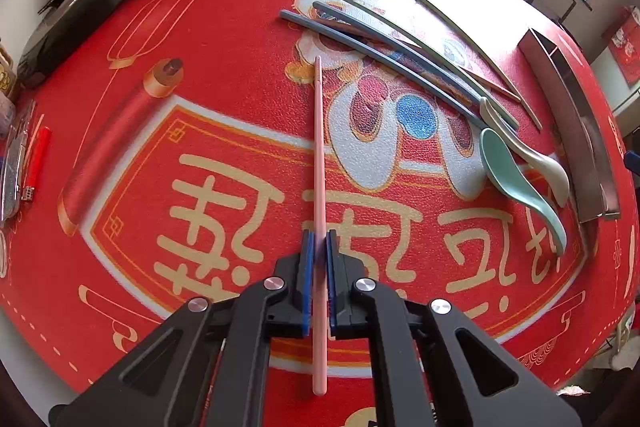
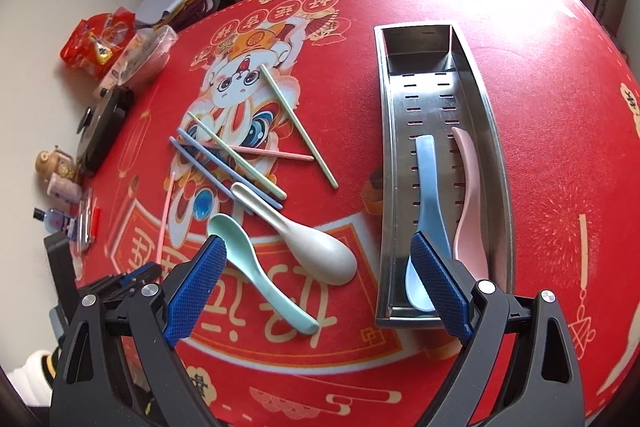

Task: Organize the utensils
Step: 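Grasp a blue chopstick with the right tool while the left tool holds the pink chopstick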

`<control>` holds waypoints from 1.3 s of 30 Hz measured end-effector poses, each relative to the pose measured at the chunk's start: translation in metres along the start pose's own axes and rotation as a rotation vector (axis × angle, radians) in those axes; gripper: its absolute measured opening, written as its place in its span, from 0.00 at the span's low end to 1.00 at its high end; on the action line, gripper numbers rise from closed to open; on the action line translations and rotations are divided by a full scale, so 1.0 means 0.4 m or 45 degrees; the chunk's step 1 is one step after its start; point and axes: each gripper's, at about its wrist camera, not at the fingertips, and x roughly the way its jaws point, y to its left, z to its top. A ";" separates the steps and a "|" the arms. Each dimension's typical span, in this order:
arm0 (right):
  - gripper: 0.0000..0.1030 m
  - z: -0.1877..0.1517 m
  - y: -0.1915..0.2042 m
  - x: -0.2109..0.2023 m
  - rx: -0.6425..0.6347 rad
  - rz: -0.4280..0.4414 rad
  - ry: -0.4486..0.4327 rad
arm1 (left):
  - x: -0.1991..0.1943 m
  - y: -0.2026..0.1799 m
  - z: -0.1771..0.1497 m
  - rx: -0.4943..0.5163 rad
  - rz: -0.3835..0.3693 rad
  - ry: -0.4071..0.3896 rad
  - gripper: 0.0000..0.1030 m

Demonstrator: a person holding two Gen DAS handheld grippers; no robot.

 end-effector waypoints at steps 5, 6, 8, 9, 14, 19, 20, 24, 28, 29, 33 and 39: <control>0.87 0.010 0.030 0.024 -0.059 0.001 0.020 | -0.039 0.056 0.013 -0.064 -0.035 -0.054 0.06; 0.87 0.014 0.042 0.032 -0.077 0.003 0.024 | -0.049 0.069 0.020 -0.080 -0.048 -0.060 0.06; 0.69 0.025 0.071 0.053 -0.125 0.013 0.041 | -0.065 0.095 0.029 -0.119 -0.072 -0.074 0.06; 0.65 0.033 0.089 0.069 -0.153 0.021 0.064 | -0.073 0.110 0.035 -0.140 -0.090 -0.084 0.06; 0.49 0.075 0.217 0.151 -0.403 0.033 0.111 | -0.093 0.163 0.055 -0.207 -0.163 -0.106 0.06; 0.36 0.104 0.349 0.245 -0.629 0.020 0.137 | -0.089 0.194 0.071 -0.231 -0.220 -0.109 0.06; 0.36 0.109 0.369 0.264 -0.654 0.029 0.145 | -0.086 0.199 0.072 -0.232 -0.227 -0.107 0.06; 0.32 0.123 0.435 0.347 -0.735 0.027 0.208 | -0.079 0.223 0.075 -0.230 -0.254 -0.105 0.06; 0.28 0.128 0.464 0.406 -0.760 0.004 0.256 | -0.073 0.249 0.077 -0.242 -0.268 -0.107 0.06; 0.27 0.128 0.468 0.417 -0.764 -0.009 0.260 | -0.072 0.254 0.078 -0.244 -0.270 -0.107 0.06; 0.24 0.134 0.475 0.440 -0.764 -0.046 0.258 | -0.071 0.266 0.077 -0.255 -0.276 -0.110 0.06; 0.10 0.138 0.482 0.447 -0.769 -0.083 0.246 | -0.073 0.275 0.078 -0.267 -0.276 -0.116 0.06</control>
